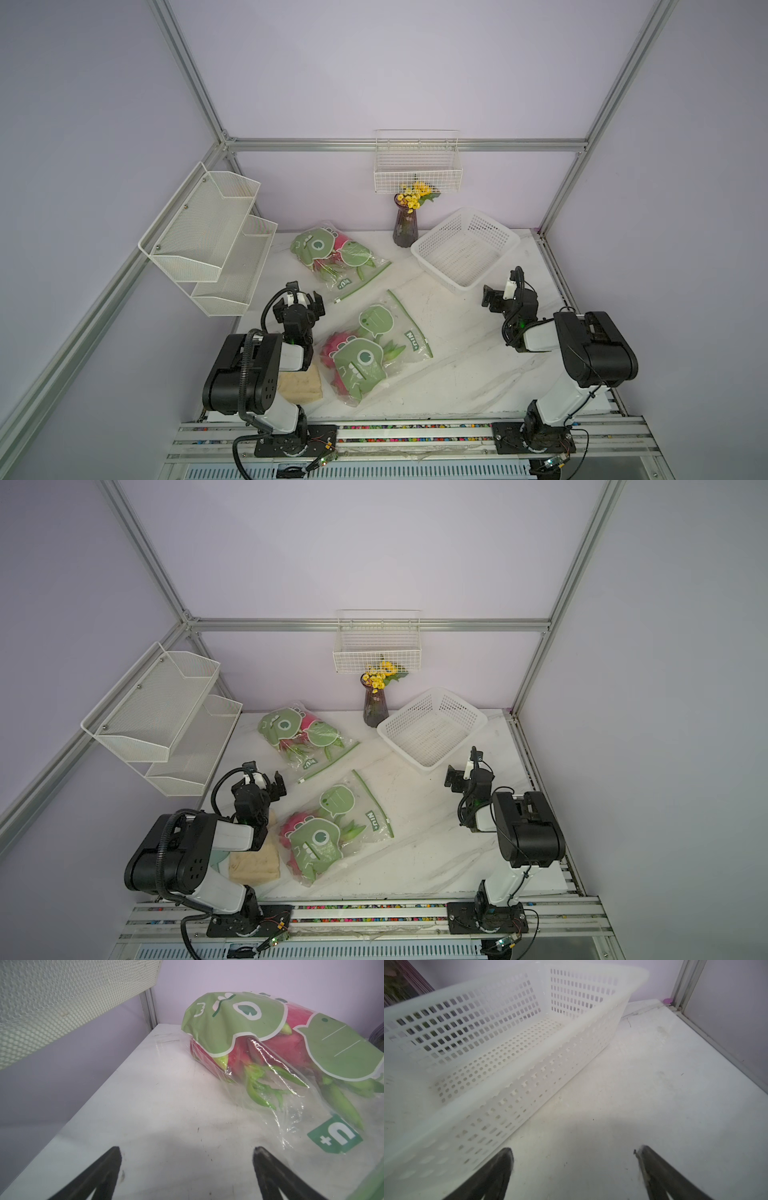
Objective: Open the zip-top bag and take out the dragon fruit
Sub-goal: Adjust the basket at the center of the board.
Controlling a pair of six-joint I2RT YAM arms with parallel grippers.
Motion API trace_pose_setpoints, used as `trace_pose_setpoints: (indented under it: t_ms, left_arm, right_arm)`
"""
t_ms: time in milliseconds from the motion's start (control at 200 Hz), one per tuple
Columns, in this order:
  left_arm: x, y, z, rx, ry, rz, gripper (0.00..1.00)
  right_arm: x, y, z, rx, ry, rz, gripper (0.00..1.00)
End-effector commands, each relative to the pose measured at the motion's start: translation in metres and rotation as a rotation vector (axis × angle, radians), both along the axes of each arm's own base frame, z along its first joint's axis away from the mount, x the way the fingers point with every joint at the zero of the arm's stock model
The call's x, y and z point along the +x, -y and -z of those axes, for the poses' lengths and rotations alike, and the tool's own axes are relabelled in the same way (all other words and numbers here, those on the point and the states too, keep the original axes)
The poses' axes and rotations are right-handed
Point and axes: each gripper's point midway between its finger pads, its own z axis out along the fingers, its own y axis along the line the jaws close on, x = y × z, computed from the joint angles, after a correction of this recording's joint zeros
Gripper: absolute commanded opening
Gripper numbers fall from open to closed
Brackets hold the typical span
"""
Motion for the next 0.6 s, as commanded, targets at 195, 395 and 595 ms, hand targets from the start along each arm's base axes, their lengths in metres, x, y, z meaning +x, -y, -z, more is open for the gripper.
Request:
trace_pose_setpoints:
  t_ms: [195, 395, 595]
  left_arm:
    - [-0.020, 0.013, -0.098, 0.008, 0.142, -0.081, 1.00]
    - [-0.009, 0.072, -0.139, -0.121, 0.087, 0.023, 1.00]
    - [0.002, 0.143, -0.146, -0.250, -0.077, 0.204, 1.00]
  right_arm:
    - [-0.010, 0.009, -0.116, 0.241, 0.014, 0.145, 0.96]
    - [-0.021, -0.017, -0.138, 0.446, -0.075, 0.071, 0.87]
    - [-0.013, -0.034, -0.108, 0.529, -0.275, 0.100, 0.87]
